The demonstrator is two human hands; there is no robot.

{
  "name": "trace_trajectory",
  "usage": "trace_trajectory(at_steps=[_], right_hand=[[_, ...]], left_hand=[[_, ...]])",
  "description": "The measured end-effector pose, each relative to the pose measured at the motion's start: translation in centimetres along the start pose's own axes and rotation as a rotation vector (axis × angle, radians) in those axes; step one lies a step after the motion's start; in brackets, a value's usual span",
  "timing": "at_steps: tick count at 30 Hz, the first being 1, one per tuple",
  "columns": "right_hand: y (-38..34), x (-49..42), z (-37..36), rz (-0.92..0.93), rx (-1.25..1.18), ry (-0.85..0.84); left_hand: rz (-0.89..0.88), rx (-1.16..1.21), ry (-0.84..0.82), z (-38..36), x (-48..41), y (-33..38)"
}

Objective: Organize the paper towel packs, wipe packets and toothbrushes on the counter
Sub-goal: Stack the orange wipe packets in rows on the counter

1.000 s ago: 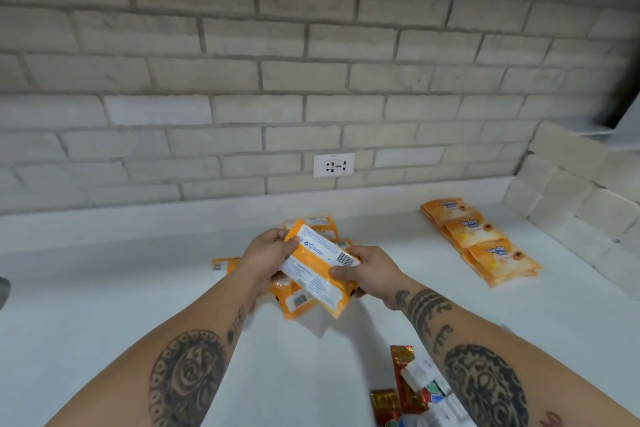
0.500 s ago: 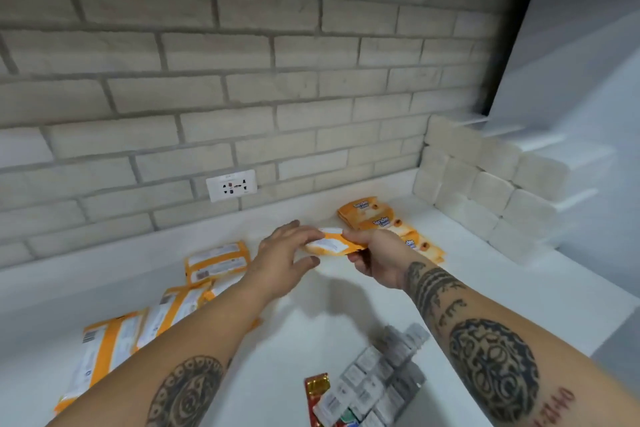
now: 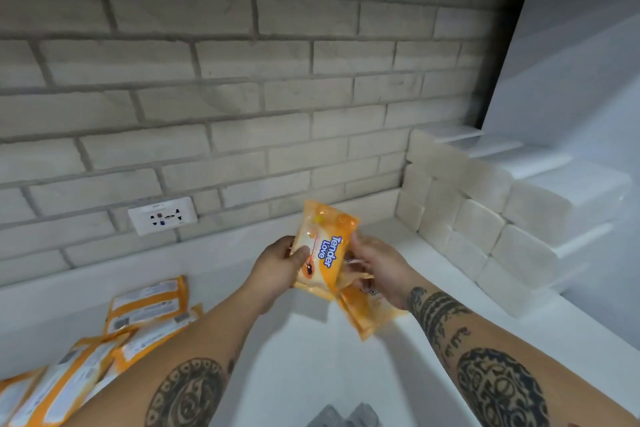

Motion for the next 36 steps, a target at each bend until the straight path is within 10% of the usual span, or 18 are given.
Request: trace_trajectory(at_steps=[14, 27, 36], right_hand=[[1.9, -10.2, 8.3, -0.032, 0.243, 0.187], [-2.1, -14.9, 9.1, 0.072, -0.106, 0.237], [-3.3, -18.5, 6.7, 0.24, 0.432, 0.43]], left_hand=[[0.242, 0.335, 0.243, -8.4, -7.8, -3.0], [0.477, 0.611, 0.522, -9.5, -10.0, -8.4], [0.301, -0.234, 0.368, -7.3, -11.6, -10.0]])
Point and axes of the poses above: each hand's wrist, its own x-axis away from the middle knuckle, its own z-axis out of the back of the hand, y = z × x, the point moved 7 cm from there along -x, towards the middle knuckle, and after that the axes turned 14 degrees about -z, right-handed, at the moved point
